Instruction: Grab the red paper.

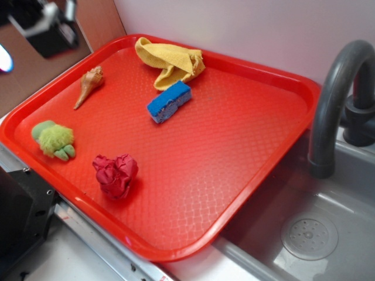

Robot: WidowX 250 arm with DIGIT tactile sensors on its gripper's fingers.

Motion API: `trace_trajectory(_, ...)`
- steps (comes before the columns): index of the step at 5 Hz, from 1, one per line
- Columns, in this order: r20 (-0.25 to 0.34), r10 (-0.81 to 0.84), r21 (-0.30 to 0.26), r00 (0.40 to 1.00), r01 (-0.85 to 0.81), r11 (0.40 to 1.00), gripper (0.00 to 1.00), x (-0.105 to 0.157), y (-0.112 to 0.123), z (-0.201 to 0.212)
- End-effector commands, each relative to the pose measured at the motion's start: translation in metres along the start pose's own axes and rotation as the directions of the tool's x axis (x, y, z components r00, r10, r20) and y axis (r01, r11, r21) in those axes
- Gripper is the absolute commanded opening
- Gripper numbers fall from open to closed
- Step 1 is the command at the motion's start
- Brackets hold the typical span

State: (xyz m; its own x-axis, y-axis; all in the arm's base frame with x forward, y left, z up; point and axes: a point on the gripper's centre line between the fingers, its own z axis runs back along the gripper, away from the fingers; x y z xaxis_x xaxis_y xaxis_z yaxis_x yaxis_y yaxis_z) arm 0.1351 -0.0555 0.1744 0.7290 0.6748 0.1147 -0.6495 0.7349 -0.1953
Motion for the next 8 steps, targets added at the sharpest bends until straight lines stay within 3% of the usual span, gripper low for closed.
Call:
trace_trajectory(1,-0.031,-0.001,0.015,1.0,0.002,1.0,1.0,0.0,-0.019,-0.049)
trace_trajectory(2,-0.092,-0.018,0.009,0.996,0.019,1.0,1.0,-0.006,-0.025,-0.088)
trace_trajectory(4,-0.148,-0.027,0.035,0.989,0.032,0.999,1.0,-0.022,-0.022,-0.134)
trace_trajectory(6,-0.203,-0.02,0.063,0.979,0.033,0.998,1.0,-0.036,-0.023,-0.157)
trace_trajectory(7,-0.202,-0.019,0.064,0.979,0.032,0.997,0.0,-0.038,-0.024,-0.16)
trace_trajectory(8,-0.188,-0.012,0.08,0.982,0.027,0.996,0.0,-0.039,-0.025,-0.159)
